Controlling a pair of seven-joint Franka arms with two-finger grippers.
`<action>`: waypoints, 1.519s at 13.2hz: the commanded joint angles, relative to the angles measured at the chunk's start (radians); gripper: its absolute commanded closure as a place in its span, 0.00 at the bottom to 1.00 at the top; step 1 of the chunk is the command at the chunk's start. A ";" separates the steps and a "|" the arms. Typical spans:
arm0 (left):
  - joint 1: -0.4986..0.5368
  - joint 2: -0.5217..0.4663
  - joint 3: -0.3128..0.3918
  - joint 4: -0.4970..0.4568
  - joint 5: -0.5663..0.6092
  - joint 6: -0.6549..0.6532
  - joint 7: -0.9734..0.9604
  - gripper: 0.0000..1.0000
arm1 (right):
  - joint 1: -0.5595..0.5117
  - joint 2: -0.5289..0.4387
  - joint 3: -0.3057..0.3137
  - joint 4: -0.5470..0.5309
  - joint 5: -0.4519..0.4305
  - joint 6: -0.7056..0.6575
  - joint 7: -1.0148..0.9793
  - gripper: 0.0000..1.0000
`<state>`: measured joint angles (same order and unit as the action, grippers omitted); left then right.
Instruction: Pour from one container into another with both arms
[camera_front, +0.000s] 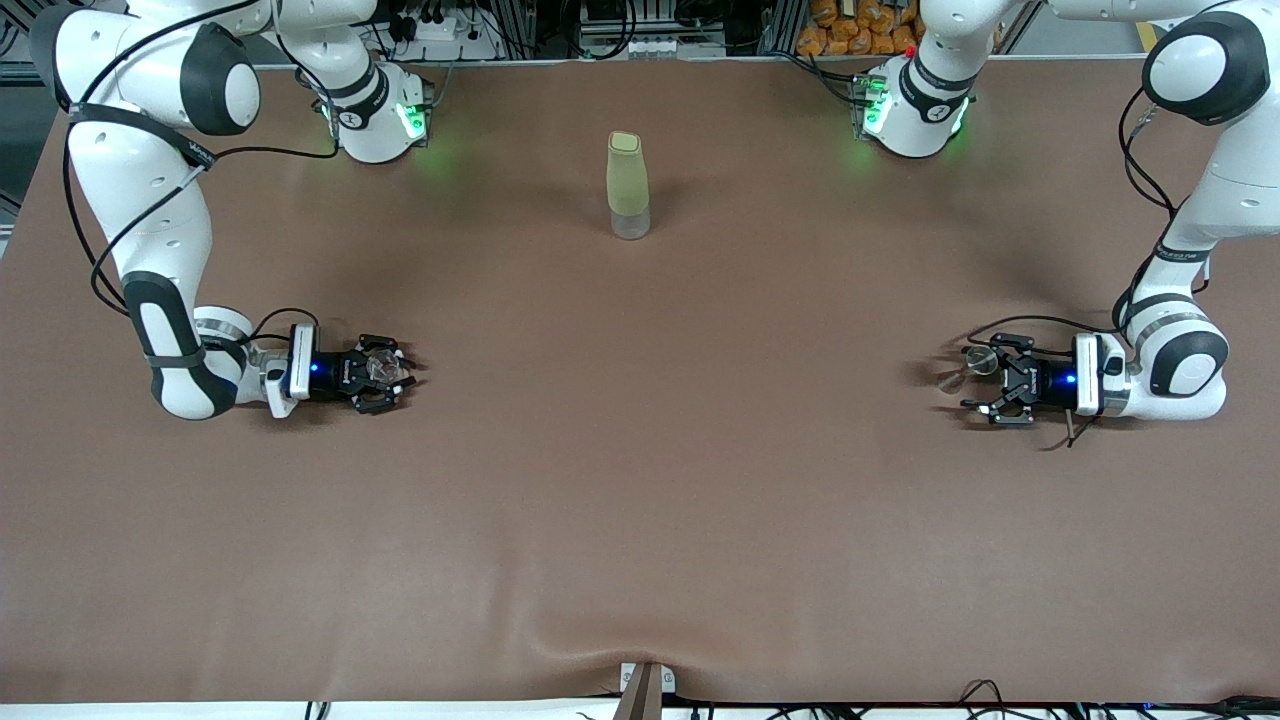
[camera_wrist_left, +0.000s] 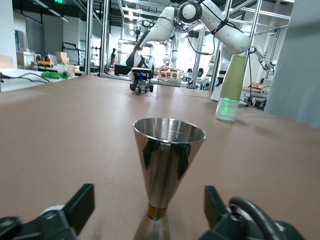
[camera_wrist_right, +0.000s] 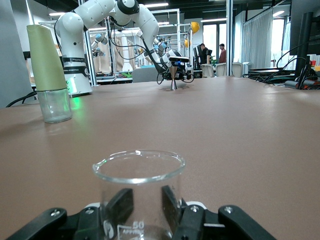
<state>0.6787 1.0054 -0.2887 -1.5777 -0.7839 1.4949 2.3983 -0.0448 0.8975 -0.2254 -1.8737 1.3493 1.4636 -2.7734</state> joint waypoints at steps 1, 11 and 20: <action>0.007 -0.008 0.040 0.103 0.151 -0.109 -0.156 0.00 | 0.005 0.012 -0.008 0.004 0.007 -0.008 -0.143 0.00; 0.015 -0.198 0.102 0.332 0.385 -0.151 -0.804 0.00 | 0.037 -0.130 -0.178 0.005 -0.237 0.067 0.328 0.00; -0.305 -0.583 0.114 0.340 0.511 -0.065 -1.837 0.00 | 0.060 -0.636 -0.186 0.013 -0.709 0.070 1.577 0.00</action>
<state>0.4490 0.5135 -0.1935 -1.2026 -0.3286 1.4124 0.7495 -0.0151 0.3786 -0.4132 -1.8270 0.7215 1.5189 -1.4096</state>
